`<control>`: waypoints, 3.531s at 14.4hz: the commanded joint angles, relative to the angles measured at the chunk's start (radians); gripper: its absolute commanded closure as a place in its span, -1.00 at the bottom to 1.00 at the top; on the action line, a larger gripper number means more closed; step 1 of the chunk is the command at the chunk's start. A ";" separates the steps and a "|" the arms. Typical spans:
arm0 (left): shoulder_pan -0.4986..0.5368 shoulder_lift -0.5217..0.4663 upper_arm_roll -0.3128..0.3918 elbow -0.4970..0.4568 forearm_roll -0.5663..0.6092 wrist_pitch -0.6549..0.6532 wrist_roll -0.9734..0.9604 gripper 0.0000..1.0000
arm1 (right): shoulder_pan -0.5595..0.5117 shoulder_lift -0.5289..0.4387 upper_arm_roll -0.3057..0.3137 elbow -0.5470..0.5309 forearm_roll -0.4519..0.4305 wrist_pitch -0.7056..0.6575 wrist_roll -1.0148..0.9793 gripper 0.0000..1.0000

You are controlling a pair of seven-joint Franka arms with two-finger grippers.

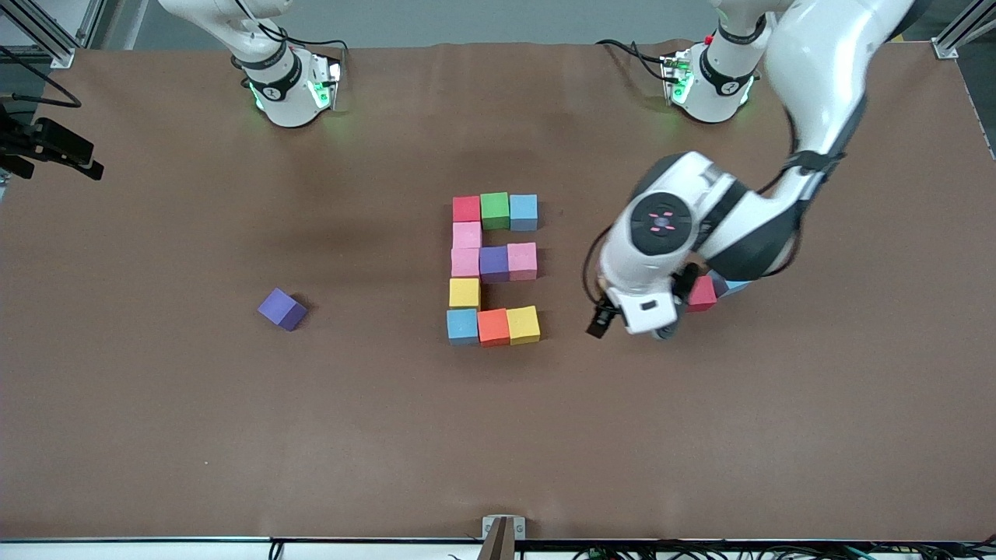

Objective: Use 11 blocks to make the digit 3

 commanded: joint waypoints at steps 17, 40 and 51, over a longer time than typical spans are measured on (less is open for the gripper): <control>0.659 -0.407 -0.107 -0.059 -0.233 -0.199 1.433 -0.99 | 0.001 -0.031 0.008 -0.019 0.006 0.007 -0.013 -1.00; -0.134 -0.606 0.841 -0.029 -0.405 -0.320 1.704 -1.00 | -0.001 -0.038 0.008 -0.017 0.004 0.000 -0.013 -1.00; -0.141 -0.621 0.844 0.008 -0.453 -0.322 1.704 -1.00 | -0.002 -0.038 0.008 -0.015 0.004 -0.009 0.003 -1.00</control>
